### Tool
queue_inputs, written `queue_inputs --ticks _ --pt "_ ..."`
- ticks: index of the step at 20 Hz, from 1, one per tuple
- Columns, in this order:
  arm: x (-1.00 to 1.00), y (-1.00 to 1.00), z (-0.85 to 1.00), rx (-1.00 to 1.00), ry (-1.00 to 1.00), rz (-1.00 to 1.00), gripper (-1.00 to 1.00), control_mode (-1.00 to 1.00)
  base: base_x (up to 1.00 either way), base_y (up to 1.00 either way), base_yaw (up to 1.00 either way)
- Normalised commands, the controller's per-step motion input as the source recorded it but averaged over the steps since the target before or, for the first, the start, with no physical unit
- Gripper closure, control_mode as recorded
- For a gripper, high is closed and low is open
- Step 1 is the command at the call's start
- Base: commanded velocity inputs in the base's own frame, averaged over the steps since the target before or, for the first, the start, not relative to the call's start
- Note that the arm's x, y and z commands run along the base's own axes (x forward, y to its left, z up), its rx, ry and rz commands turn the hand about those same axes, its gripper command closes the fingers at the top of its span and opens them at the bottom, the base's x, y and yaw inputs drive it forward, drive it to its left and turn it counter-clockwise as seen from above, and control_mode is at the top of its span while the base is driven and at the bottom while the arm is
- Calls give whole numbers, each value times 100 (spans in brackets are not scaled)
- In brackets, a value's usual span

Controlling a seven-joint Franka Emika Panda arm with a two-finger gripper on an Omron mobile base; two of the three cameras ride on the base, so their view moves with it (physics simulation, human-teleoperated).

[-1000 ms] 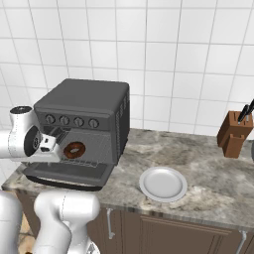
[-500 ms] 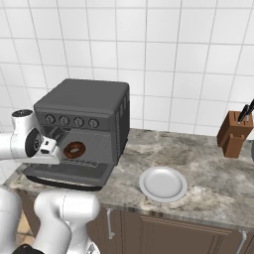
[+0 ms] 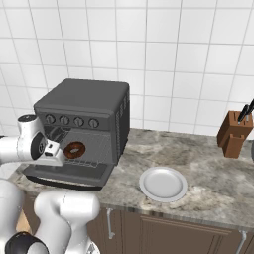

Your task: Pick up the bagel from the plate, place it on the toaster oven rack, close the door, and set the timer.

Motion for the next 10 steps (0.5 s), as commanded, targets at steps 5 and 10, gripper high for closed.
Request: queue_inputs --ticks 5,10 --pt "20 4 -16 0 0 -3 -100 -100 0 0 0" --pt "18 3 -10 0 0 -3 -100 -100 0 0 0"
